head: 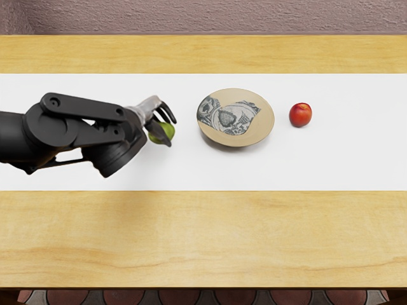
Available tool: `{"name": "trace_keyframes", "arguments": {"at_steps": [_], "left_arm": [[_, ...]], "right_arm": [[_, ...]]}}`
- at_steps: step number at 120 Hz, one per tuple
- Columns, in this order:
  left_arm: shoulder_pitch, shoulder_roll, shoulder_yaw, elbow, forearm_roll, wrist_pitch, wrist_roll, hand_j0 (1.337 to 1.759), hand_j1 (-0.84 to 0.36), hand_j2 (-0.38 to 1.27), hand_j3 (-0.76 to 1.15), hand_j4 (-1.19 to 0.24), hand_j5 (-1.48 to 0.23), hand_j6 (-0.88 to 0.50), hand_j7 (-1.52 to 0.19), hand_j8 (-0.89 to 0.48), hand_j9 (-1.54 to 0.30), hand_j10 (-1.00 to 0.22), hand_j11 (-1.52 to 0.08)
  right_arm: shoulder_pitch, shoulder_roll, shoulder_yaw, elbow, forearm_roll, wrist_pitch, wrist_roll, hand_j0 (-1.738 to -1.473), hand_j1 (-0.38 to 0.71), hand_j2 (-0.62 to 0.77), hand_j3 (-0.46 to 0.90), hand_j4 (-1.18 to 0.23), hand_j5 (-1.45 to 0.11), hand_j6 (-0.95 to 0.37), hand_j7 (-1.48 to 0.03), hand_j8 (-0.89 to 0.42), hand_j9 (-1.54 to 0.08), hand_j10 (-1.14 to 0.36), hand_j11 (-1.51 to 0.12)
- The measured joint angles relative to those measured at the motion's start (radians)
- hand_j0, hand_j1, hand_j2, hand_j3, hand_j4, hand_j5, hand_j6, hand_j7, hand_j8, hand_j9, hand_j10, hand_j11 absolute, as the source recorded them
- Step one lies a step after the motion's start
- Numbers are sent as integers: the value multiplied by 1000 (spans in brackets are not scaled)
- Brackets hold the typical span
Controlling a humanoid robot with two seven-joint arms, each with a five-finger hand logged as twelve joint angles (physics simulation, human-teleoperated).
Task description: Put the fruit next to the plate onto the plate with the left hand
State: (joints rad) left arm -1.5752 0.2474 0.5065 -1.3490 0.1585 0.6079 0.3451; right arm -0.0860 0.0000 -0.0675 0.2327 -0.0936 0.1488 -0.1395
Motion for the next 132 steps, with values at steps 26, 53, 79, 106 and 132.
{"name": "trace_keyframes", "arguments": {"at_steps": [26, 53, 79, 106, 132], "left_arm": [[-5, -4, -57, 3, 3, 0, -1, 1655, -299, 320, 0, -675, -984, -384, -939, -369, -949, -489, -942], [-3, -13, -96, 23, 7, 1, -5, 1656, -314, 360, 0, -674, -969, -392, -933, -383, -935, -500, -930], [0, -51, -108, 86, 13, 1, -7, 1656, -318, 357, 0, -674, -965, -390, -931, -377, -936, -500, -925], [5, -92, -109, 140, 15, 1, -8, 1656, -311, 339, 0, -672, -966, -399, -934, -374, -935, -503, -928], [14, -139, -108, 209, 13, 1, -9, 1656, -344, 404, 0, -670, -969, -402, -939, -374, -931, -498, -923]], "right_arm": [[0, 0, 0, 0, 0, 0, 0, -1658, -329, -4, 0, -17, -22, -16, -22, -16, -22, -17, -22], [0, 0, 0, 0, 0, 0, 0, -1658, -329, -4, 0, -17, -22, -16, -22, -16, -22, -17, -22], [0, 0, 0, 0, 0, 0, 0, -1658, -329, -4, 0, -16, -22, -16, -22, -16, -22, -16, -22], [0, 0, 0, 0, 0, 0, 0, -1658, -329, -4, 0, -17, -22, -16, -22, -16, -22, -17, -22], [0, 0, 0, 0, 0, 0, 0, -1658, -329, -4, 0, -17, -22, -16, -22, -16, -22, -17, -22]]}}
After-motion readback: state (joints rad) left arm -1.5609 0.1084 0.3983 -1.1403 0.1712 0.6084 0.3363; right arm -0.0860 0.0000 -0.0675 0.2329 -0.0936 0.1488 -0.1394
